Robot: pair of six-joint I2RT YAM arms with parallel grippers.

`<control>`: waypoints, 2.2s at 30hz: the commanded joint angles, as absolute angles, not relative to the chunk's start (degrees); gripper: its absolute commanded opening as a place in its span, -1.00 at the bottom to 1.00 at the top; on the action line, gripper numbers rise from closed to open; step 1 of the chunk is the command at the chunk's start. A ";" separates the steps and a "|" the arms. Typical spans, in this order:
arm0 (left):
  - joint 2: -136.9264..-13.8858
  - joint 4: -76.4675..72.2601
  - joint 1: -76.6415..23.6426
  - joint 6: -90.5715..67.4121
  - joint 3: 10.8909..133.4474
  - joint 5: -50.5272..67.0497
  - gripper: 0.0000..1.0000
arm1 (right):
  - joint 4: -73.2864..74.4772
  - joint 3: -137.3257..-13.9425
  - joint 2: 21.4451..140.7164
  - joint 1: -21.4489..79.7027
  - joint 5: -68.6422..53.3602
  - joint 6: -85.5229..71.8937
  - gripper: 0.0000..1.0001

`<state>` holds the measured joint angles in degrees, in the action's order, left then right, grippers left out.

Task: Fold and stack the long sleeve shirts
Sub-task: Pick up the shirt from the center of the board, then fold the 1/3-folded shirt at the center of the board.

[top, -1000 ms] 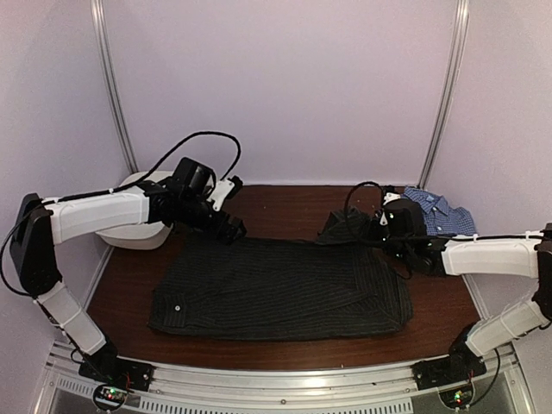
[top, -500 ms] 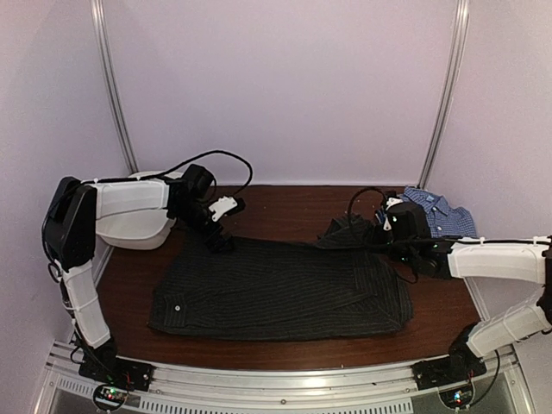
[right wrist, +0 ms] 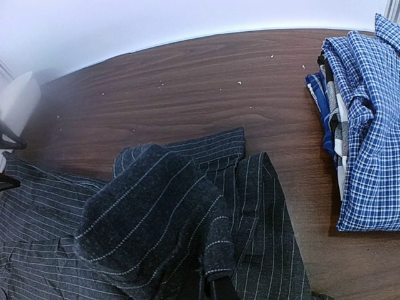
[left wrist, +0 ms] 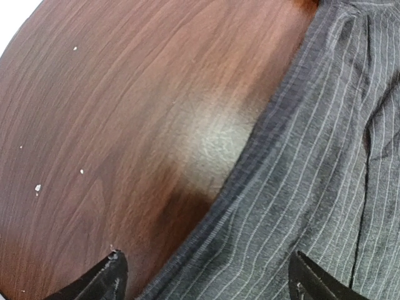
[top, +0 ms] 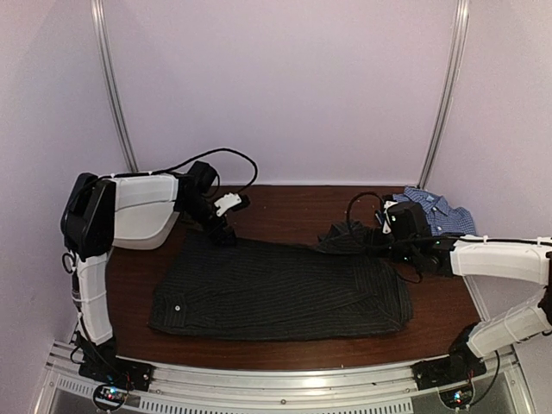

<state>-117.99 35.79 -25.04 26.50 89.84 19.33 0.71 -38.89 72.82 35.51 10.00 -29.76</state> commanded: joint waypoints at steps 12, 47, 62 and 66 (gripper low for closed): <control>-124.10 45.51 -22.68 31.21 96.39 31.06 -0.15 | 6.15 -41.46 68.82 34.52 10.34 -28.20 -0.96; -104.96 39.64 -36.50 12.47 71.19 7.61 -1.00 | 22.56 -35.04 51.35 36.52 5.15 -35.82 -0.96; -104.42 43.49 -37.88 12.20 69.39 12.90 -0.28 | 22.08 -27.84 50.36 41.21 6.48 -40.93 -0.94; -102.58 43.68 -37.88 11.19 68.87 13.24 -0.17 | 22.18 -25.67 50.30 42.40 6.36 -42.13 -0.87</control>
<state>-106.28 42.61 -37.60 12.43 69.52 11.33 22.39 -27.79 50.33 41.17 5.13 -40.25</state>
